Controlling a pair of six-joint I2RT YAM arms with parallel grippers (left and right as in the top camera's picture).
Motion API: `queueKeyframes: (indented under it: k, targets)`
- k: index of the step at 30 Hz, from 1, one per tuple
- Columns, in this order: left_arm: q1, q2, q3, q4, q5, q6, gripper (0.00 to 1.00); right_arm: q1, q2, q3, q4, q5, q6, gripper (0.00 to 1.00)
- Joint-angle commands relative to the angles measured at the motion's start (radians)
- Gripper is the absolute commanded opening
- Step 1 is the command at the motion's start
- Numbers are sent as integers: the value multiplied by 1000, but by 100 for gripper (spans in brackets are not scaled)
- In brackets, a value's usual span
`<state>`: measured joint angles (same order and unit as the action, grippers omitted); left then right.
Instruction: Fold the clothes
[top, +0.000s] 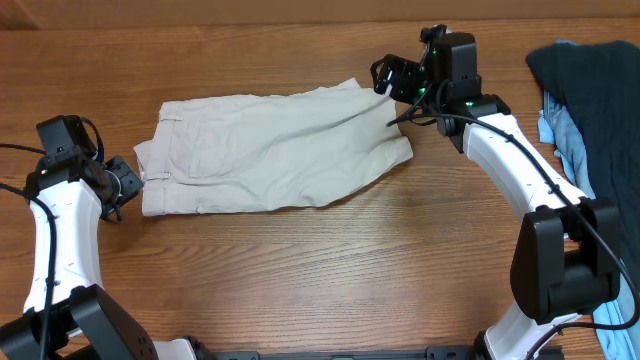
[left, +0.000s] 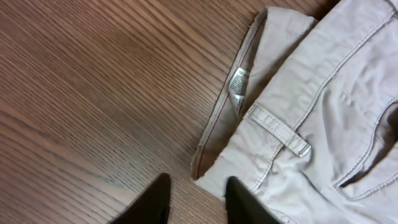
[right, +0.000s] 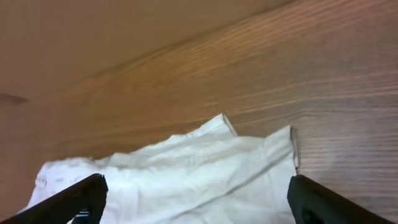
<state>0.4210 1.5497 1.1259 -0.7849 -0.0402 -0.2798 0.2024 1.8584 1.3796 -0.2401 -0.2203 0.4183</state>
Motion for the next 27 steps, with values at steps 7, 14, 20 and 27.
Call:
queueKeyframes:
  k: [7,14,20,27]
  targets:
    - [4,-2,56,-20,360,184,56,-7,4,16,-295,-160,-55,91]
    - [4,15,167,93,610,319,78,-7,-17,30,-344,-293,-110,90]
    - [4,275,307,118,700,377,79,-7,-48,30,-459,-418,-166,89]
    - [-19,614,579,161,718,381,83,-7,-67,30,-584,-418,-191,89]
